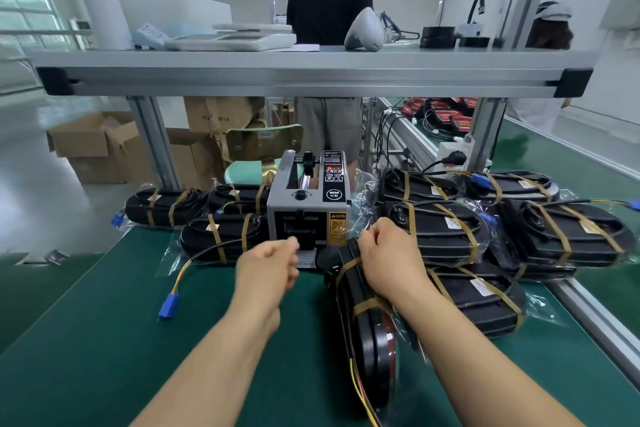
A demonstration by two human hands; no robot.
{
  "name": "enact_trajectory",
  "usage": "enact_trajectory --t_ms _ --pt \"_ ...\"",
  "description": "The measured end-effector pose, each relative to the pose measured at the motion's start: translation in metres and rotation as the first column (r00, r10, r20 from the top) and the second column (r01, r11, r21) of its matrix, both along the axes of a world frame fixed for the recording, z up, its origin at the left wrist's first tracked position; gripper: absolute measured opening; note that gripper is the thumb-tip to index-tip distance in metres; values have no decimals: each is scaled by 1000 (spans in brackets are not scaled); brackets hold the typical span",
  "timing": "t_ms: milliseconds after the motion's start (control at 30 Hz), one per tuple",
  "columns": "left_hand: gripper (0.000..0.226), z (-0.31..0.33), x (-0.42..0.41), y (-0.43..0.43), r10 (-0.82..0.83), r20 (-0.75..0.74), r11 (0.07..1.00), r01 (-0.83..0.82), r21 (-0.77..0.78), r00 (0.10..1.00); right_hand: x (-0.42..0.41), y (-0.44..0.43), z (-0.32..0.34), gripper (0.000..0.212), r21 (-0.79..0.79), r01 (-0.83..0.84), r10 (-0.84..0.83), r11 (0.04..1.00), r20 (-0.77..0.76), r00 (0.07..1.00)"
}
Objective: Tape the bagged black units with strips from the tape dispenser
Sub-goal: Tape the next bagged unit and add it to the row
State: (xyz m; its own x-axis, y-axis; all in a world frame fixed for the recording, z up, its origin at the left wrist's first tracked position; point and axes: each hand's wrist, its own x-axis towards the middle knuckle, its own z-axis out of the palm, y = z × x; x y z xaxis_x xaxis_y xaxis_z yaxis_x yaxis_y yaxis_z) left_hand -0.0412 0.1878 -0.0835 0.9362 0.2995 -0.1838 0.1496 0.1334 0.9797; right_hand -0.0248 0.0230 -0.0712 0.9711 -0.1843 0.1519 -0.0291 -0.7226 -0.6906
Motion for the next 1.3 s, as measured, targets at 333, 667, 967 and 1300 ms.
enact_trajectory --t_ms 333,667,967,1300 --pt "22 4 55 -7 -3 -275 923 -103 -370 961 -1 4 -1 20 -18 -1 1 1000 50 999" --pt "20 8 55 -29 210 -232 860 -292 -418 950 -2 2 -1 26 62 -16 14 998 35 999" --pt "25 38 25 -20 -575 -59 809 578 107 816 -5 0 -1 25 125 -23 20 992 28 999" --pt "18 32 30 -24 -534 -104 792 540 284 839 -3 -2 -4 26 186 -39 36 982 18 999"
